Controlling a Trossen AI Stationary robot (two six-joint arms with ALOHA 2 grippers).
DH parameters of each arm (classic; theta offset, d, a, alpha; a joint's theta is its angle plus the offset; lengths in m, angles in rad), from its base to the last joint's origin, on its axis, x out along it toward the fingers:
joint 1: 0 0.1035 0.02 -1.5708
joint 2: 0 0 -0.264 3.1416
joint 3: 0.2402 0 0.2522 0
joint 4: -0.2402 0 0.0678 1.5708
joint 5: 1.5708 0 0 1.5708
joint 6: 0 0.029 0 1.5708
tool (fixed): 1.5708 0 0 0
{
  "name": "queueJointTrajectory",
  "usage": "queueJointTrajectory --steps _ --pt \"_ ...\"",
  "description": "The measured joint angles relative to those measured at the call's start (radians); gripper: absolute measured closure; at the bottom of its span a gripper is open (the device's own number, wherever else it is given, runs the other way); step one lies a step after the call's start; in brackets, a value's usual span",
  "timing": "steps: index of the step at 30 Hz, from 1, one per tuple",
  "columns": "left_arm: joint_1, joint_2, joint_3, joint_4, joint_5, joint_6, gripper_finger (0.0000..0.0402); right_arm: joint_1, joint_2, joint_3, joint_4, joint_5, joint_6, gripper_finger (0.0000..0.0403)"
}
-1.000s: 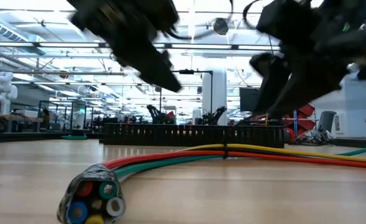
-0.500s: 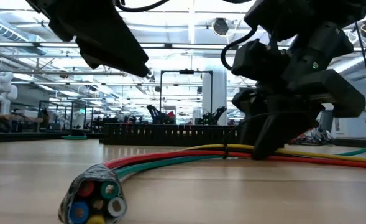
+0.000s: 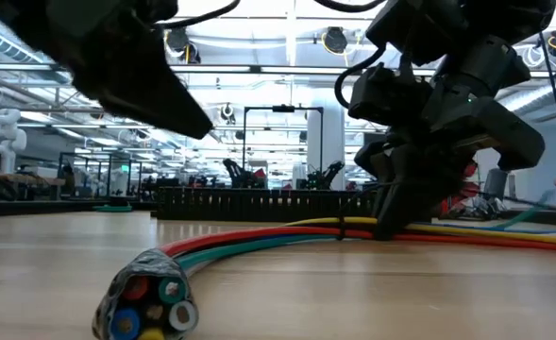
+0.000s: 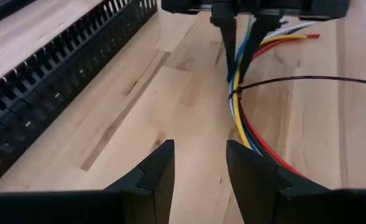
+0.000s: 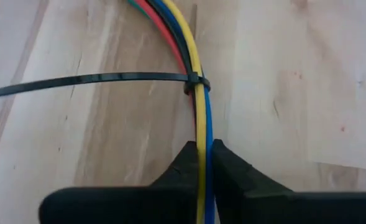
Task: Ziptie cables
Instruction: Wrap the cables together using a zip tie
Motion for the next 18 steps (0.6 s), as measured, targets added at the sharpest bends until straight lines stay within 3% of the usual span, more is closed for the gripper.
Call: queueJointTrajectory --steps 9,15,18 --pt "0.004 0.0 -0.158 0.329 0.031 0.166 0.0259 -0.002 0.003 -0.003 0.006 0.17 0.013 0.0389" --pt "0.064 0.0 -0.297 0.792 0.227 0.329 0.0259 -0.003 -0.038 -0.005 -0.011 0.229 0.016 0.0389" --pt "0.092 0.0 -0.325 0.893 0.292 0.385 0.0259 -0.003 -0.078 -0.005 -0.023 0.234 0.013 0.0389"
